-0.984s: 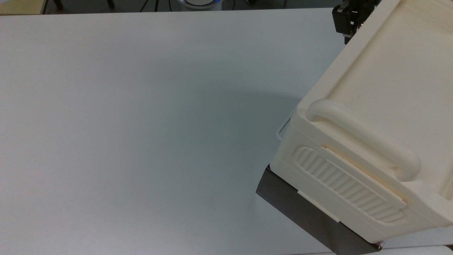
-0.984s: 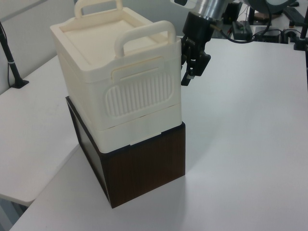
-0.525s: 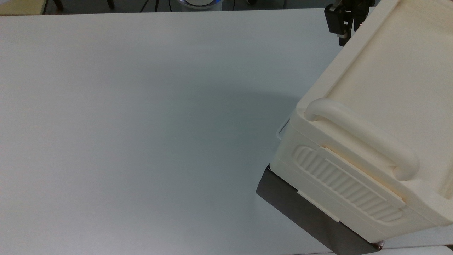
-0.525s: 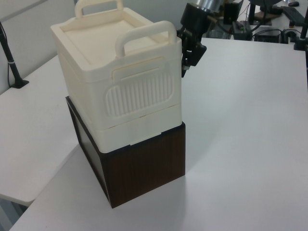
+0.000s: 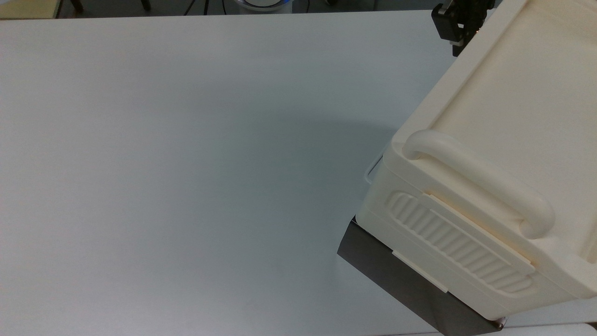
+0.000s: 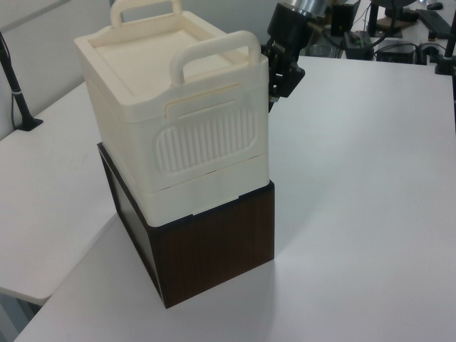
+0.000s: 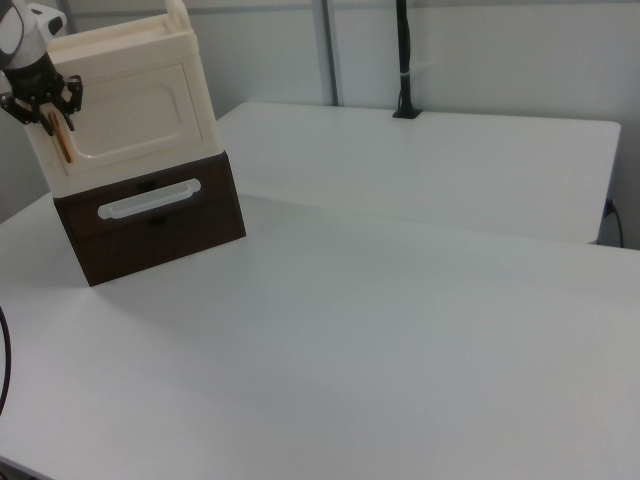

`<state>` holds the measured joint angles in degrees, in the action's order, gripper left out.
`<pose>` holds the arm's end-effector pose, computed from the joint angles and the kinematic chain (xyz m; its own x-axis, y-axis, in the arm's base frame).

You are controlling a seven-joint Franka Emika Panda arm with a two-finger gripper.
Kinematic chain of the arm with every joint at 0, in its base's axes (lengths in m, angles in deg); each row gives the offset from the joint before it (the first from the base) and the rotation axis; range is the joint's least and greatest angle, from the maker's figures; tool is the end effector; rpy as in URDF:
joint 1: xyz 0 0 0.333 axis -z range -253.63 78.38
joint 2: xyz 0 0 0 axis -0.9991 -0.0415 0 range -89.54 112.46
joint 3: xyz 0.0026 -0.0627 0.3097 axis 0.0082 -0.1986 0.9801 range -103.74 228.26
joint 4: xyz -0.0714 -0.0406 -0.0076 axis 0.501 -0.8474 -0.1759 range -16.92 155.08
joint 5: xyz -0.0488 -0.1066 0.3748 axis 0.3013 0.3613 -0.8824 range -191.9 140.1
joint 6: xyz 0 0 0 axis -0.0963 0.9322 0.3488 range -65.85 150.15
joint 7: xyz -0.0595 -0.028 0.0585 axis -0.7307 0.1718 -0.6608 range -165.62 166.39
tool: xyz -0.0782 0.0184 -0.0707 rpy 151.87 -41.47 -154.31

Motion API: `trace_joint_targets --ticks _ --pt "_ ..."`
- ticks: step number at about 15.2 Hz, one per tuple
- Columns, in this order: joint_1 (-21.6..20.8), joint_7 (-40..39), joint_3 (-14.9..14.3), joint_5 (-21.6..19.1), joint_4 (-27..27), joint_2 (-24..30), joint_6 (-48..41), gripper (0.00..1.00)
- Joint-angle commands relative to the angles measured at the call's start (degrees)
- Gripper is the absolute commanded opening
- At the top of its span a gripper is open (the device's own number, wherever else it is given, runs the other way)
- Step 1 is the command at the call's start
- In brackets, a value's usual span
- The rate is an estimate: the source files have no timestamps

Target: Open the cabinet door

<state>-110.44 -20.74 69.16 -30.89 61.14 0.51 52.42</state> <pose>0.5685 0.3204 0.6295 0.5861 0.6920 0.4213 0.7485 -0.6615 0.0452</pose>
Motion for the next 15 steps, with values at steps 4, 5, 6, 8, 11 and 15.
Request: trace_joint_targets --ticks 4,5,6,8,11,15 --pt "-0.30 -1.11 -0.22 -0.90 -0.50 -0.56 0.94 0.09" --pt "-0.22 -1.11 -0.22 -0.90 -0.41 -0.39 0.77 0.09" --pt "-0.21 -1.11 -0.22 -0.90 -0.15 -0.21 0.16 0.09" --pt "0.14 -1.02 -0.65 -0.81 -0.15 1.36 -6.67 0.09" --pt "1.80 -0.67 -0.83 -0.81 0.03 2.25 -11.26 0.15" --pt "7.59 -0.58 -1.10 -0.81 0.21 4.00 -17.76 0.58"
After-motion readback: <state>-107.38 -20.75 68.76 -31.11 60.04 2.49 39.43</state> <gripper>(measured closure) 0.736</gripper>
